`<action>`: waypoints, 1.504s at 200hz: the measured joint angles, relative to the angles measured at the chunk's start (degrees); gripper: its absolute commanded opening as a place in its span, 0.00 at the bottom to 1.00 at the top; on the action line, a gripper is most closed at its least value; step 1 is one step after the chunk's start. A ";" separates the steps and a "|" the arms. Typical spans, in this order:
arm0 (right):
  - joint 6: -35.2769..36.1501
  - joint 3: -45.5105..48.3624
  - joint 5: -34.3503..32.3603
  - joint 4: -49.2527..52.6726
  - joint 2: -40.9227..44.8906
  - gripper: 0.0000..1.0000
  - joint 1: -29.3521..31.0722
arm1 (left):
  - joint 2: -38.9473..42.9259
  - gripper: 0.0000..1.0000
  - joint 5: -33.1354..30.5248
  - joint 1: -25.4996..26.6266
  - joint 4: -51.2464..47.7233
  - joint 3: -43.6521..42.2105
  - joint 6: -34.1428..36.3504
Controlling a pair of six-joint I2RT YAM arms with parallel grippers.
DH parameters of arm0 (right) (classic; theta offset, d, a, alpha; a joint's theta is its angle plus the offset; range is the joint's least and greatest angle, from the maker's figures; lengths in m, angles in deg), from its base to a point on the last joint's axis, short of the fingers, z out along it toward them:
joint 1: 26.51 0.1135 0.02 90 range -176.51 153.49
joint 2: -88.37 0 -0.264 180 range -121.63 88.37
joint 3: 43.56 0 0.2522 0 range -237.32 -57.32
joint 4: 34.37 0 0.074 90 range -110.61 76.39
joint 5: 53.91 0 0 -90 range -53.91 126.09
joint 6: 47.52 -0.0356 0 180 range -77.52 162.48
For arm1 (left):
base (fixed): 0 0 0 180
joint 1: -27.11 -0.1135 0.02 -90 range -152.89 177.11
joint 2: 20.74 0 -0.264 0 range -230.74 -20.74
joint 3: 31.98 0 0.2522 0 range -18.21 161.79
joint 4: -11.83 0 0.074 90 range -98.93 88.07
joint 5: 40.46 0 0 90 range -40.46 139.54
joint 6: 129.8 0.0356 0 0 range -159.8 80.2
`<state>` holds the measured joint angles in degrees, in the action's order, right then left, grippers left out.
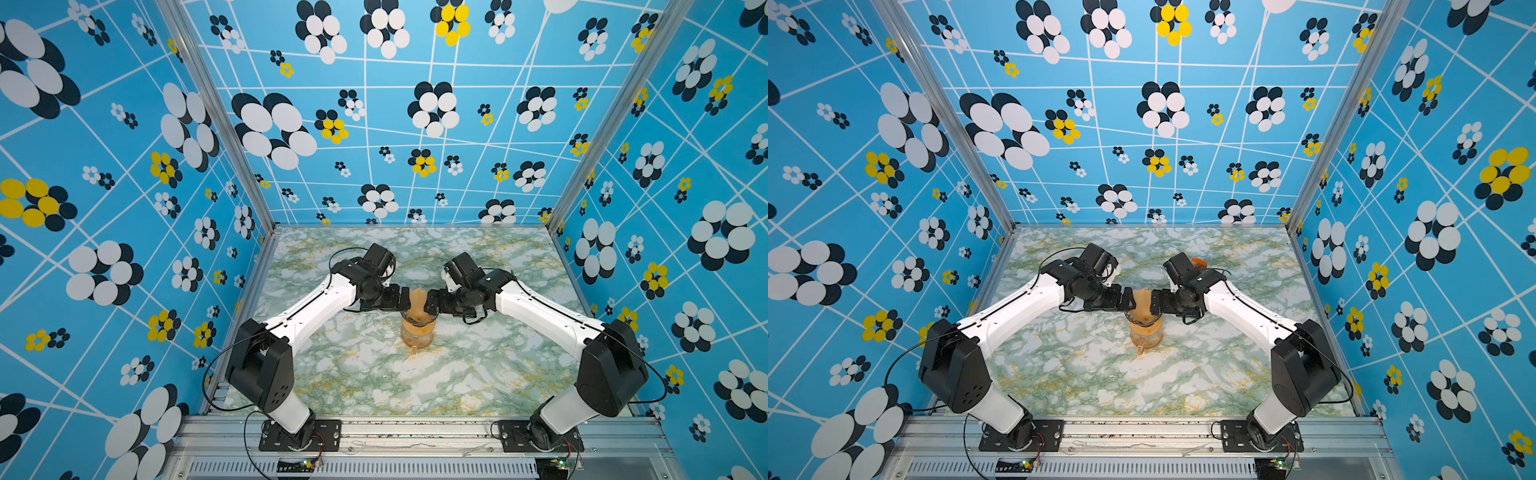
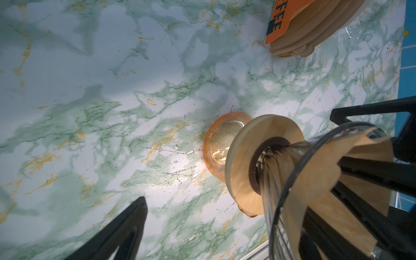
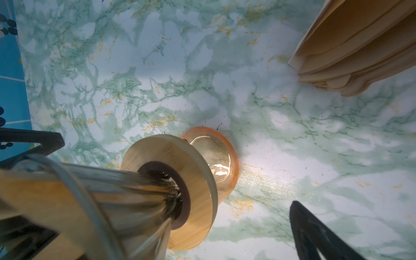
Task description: Place the coffee filter in the dripper
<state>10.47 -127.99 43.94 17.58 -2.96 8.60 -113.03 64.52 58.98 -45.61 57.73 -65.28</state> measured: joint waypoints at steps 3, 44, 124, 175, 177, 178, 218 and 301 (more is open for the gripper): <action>0.00 0.07 0.00 -0.04 0.00 0.97 0.00 | -0.02 0.99 -0.02 0.00 -0.02 0.00 0.00; 0.00 0.94 0.22 -0.74 0.02 0.97 0.00 | -0.07 0.99 -0.85 0.00 -0.04 0.00 0.00; -0.20 1.97 0.24 -1.64 0.02 0.97 0.00 | -0.72 0.99 -1.53 0.00 -0.07 -0.02 -0.02; -0.26 2.69 0.28 -2.36 0.11 0.97 0.00 | -0.94 0.99 -1.51 0.00 -0.07 -0.02 -0.02; -0.26 2.71 0.28 -2.40 0.11 0.97 0.00 | -0.94 0.99 -1.51 0.00 -0.07 -0.02 -0.02; -0.26 2.71 0.28 -2.45 0.11 0.97 0.00 | -0.94 0.99 -1.53 0.00 -0.07 -0.02 -0.02; -0.26 2.71 0.28 -2.49 0.20 0.97 0.00 | -0.94 0.99 -1.53 0.00 -0.07 -0.02 -0.02; 0.04 2.71 5.44 -4.66 3.43 0.95 0.00 | -0.94 0.99 -1.51 0.00 -0.04 -0.02 -0.02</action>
<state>10.51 -125.28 49.39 12.93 0.47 8.60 -113.97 63.01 58.98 -45.65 57.71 -65.30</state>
